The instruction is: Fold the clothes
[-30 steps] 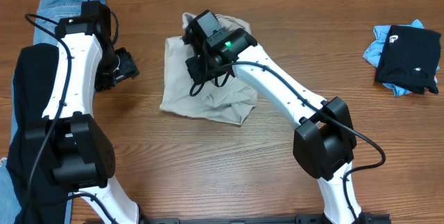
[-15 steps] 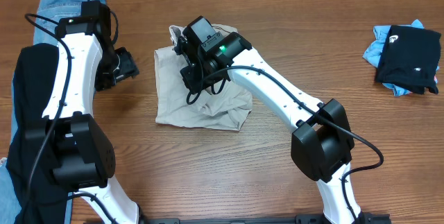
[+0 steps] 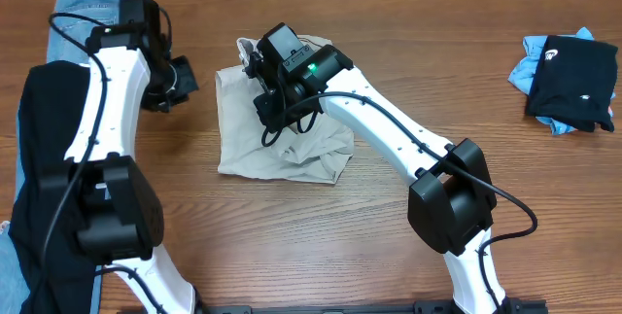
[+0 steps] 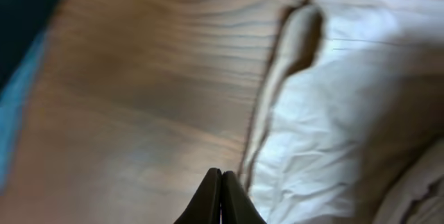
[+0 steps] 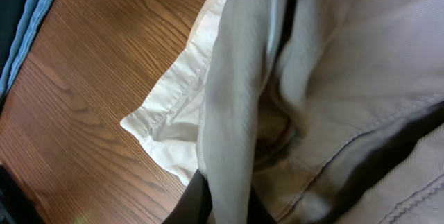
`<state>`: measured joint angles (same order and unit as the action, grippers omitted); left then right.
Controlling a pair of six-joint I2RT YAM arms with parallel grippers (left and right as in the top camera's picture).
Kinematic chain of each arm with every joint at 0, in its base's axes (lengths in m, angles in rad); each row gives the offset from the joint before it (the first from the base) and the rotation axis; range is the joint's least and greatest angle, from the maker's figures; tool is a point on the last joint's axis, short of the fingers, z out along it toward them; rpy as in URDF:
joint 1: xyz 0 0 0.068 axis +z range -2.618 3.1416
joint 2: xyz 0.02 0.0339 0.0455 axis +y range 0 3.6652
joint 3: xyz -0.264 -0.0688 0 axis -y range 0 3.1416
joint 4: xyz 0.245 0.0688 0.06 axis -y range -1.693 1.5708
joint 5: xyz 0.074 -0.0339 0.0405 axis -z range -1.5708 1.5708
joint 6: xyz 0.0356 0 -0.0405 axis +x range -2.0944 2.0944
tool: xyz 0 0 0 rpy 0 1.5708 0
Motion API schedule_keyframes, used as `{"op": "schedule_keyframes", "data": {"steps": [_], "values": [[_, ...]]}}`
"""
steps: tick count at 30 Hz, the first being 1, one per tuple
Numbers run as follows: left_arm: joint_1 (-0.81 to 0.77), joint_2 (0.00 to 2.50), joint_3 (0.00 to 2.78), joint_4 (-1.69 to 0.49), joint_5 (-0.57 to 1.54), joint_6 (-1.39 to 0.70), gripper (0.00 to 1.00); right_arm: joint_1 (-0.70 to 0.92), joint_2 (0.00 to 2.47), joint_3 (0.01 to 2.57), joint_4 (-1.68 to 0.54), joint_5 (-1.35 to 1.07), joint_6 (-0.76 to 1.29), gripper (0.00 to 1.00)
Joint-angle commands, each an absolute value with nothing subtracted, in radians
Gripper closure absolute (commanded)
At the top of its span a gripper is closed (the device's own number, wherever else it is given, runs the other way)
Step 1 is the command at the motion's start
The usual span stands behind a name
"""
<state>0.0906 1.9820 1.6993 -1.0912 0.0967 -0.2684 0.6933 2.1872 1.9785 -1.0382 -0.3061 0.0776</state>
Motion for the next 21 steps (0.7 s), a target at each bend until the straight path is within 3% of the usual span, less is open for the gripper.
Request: {"op": "schedule_keyframes", "data": {"steps": [1,9,21], "values": [[0.081,2.07,1.676,-1.046,0.302,-0.133,0.96,0.688,2.17,2.004,-1.035,-0.315,0.075,0.96],[0.064,2.168,1.676,-0.92,0.448,-0.051,0.96,0.688,2.17,2.004,-1.034,-0.315,0.074,0.96],[0.025,2.238,1.676,-0.859,0.377,-0.075,0.96,0.688,2.17,2.004,-1.035,-0.315,0.074,0.96]]}}
